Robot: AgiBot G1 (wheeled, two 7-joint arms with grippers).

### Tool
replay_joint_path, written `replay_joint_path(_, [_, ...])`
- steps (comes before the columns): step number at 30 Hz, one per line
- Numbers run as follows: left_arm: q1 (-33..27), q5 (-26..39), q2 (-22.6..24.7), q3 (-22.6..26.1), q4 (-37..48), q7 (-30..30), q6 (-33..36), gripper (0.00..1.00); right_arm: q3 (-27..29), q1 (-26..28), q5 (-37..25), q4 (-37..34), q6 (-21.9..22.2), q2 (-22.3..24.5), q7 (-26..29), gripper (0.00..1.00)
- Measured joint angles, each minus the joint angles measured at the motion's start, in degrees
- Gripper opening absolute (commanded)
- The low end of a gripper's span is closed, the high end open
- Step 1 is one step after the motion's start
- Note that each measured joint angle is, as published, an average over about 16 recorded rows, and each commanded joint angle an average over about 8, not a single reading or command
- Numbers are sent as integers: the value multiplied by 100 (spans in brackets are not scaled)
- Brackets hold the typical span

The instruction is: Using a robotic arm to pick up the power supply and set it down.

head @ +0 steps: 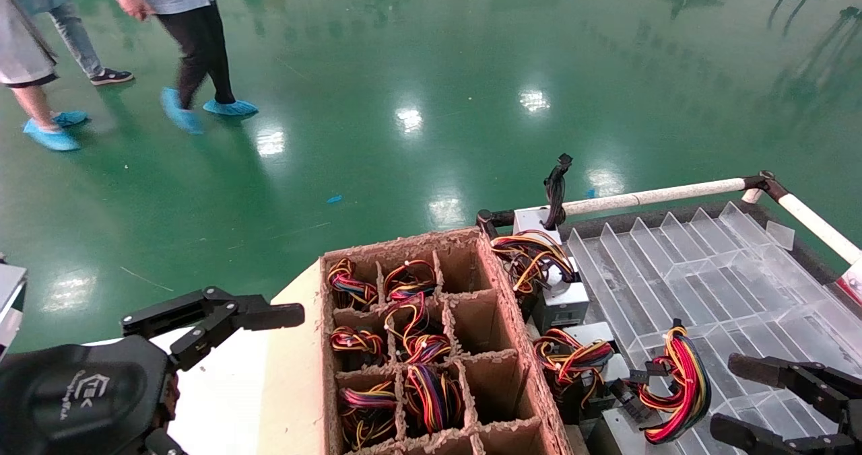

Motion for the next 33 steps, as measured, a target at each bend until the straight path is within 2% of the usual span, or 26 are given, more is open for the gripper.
replay_joint_path(33, [0, -1, 0, 1, 1, 1, -1, 100, 608, 666, -700, 1260, -173, -1009, 141, 100])
